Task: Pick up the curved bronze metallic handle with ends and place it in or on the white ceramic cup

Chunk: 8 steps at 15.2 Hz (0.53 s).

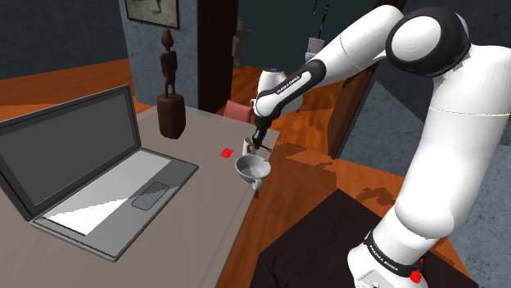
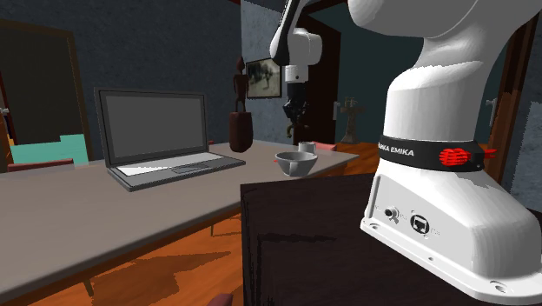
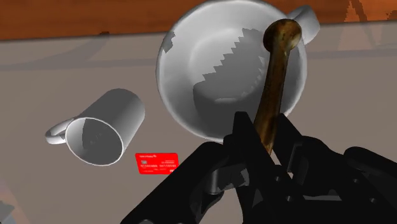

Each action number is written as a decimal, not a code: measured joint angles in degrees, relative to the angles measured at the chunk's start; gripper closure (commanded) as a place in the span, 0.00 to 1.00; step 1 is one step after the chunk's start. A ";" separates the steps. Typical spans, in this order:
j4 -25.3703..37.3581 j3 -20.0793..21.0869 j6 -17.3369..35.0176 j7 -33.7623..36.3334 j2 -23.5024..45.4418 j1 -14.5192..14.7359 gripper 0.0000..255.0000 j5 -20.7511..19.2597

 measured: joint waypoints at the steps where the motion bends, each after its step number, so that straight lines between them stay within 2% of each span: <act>1: 0.62 -0.14 0.01 -0.49 0.62 -0.30 1.00 0.04; 8: 0.99 -0.67 4.03 -0.30 5.04 -0.31 1.00 -0.72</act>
